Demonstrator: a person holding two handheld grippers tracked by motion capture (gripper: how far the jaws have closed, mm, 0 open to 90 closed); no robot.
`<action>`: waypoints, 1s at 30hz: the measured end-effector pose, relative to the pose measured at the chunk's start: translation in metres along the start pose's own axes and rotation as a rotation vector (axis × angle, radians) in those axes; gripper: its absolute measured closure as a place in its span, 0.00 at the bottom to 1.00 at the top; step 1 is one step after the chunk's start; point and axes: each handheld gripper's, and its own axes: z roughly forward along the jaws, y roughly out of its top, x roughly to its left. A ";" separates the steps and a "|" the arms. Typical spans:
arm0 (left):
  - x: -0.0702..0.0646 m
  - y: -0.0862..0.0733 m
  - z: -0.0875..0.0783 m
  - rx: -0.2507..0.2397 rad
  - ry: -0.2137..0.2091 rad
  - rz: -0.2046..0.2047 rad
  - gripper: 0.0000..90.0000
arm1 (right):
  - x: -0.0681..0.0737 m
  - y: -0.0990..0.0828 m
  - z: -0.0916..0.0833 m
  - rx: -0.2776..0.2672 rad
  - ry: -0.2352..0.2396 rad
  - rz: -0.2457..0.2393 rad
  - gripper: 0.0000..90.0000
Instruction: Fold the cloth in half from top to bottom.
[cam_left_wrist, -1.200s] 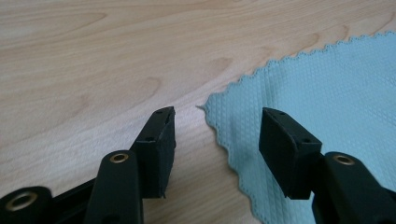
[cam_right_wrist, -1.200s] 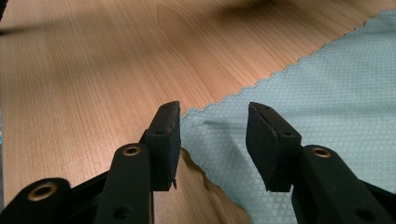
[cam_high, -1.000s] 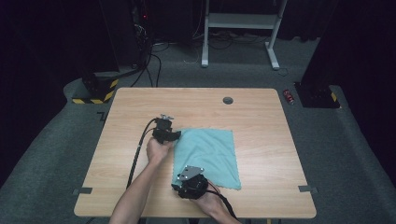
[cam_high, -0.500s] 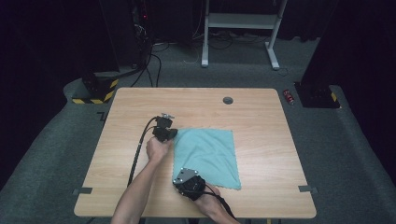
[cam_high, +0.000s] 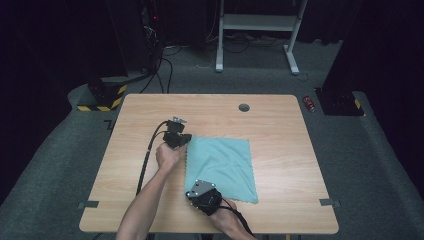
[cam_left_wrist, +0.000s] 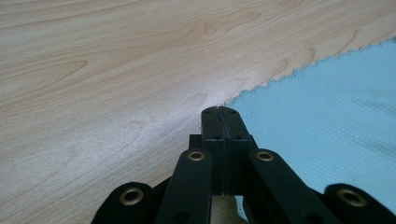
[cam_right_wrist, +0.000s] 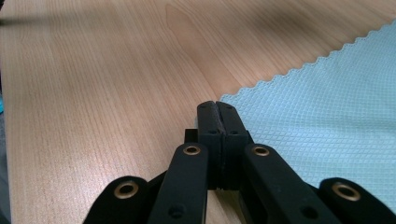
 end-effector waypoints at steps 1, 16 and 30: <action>0.000 0.000 0.000 0.002 0.000 0.003 1.00 | 0.000 0.000 -0.001 0.000 -0.002 -0.001 1.00; 0.002 0.011 -0.010 -0.005 -0.012 0.024 1.00 | -0.001 0.014 -0.014 -0.035 0.018 0.007 1.00; 0.012 0.011 -0.019 -0.003 -0.004 0.023 1.00 | -0.001 0.028 -0.017 -0.073 0.049 0.007 1.00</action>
